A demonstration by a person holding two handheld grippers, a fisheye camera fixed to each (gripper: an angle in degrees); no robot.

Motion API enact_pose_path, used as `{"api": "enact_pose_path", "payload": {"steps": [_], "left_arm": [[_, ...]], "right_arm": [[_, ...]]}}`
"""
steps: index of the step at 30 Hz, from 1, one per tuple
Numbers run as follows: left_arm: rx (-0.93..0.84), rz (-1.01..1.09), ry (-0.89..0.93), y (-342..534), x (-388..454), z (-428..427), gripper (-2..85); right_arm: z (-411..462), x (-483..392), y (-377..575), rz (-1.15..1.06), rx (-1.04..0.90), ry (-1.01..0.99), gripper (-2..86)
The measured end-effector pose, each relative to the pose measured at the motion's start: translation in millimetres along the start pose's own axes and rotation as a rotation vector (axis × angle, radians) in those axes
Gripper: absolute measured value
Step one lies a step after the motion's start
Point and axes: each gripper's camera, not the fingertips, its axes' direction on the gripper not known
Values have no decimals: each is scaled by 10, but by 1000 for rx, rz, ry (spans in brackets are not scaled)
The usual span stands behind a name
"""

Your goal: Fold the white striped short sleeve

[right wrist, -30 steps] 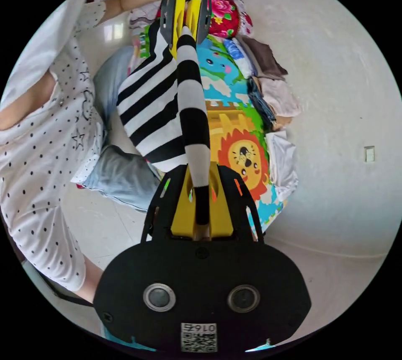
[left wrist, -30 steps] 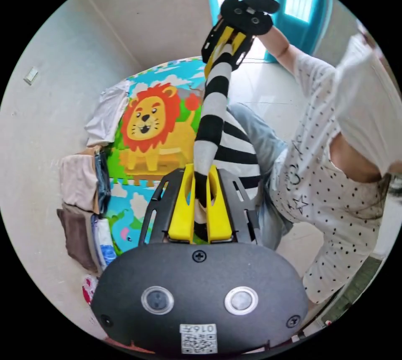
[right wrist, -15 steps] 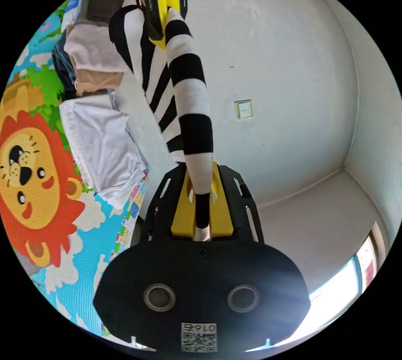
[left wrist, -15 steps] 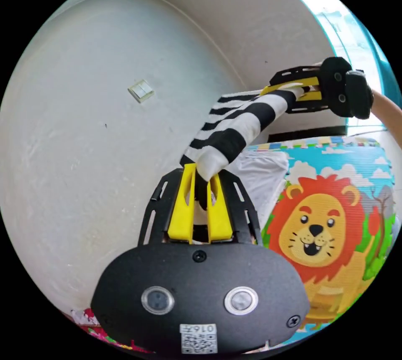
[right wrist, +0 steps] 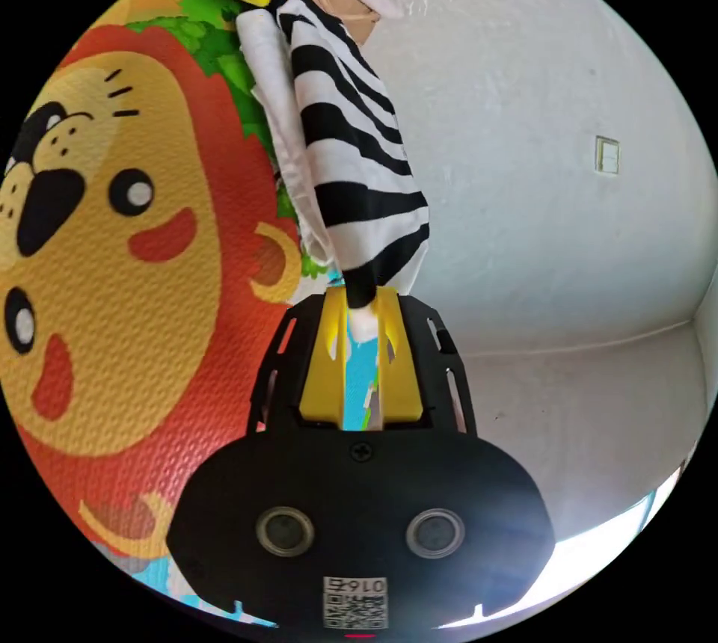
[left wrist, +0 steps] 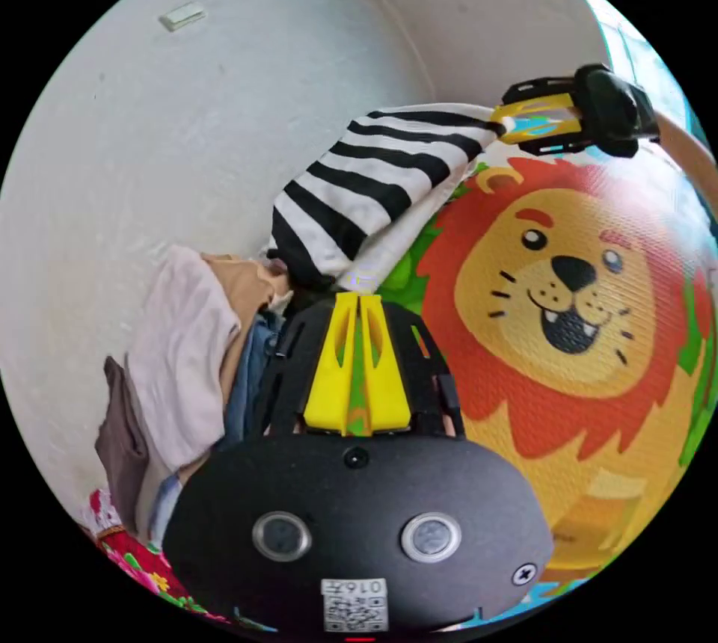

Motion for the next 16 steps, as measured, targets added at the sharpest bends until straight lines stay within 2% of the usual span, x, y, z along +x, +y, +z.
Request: {"api": "enact_pose_path", "payload": {"steps": [3, 6, 8, 9, 11, 14, 16], "left_arm": [[45, -110, 102, 633, -293, -451, -9], [72, -222, 38, 1337, -668, -881, -10], [51, -321, -50, 1748, -970, -1064, -9], [32, -388, -94, 2013, -1189, -1158, -9], [20, -463, -111, 2386, -1510, -1271, -8], [48, -638, -184, 2977, -1977, -1435, -3], [72, -748, -264, 3286, -2199, -1528, 11]], "right_arm": [[-233, 276, 443, 117, 2, -85, 52], [-752, 755, 936, 437, 173, -268, 31], [-1209, 1116, 1358, 704, 403, -507, 13], [-1313, 1178, 1449, 751, 474, -566, 9], [-1638, 1322, 1705, 894, 752, -736, 2], [-1716, 1371, 1732, 1066, 982, -884, -1], [-1567, 1336, 1599, 1169, 1031, -988, -2]]}}
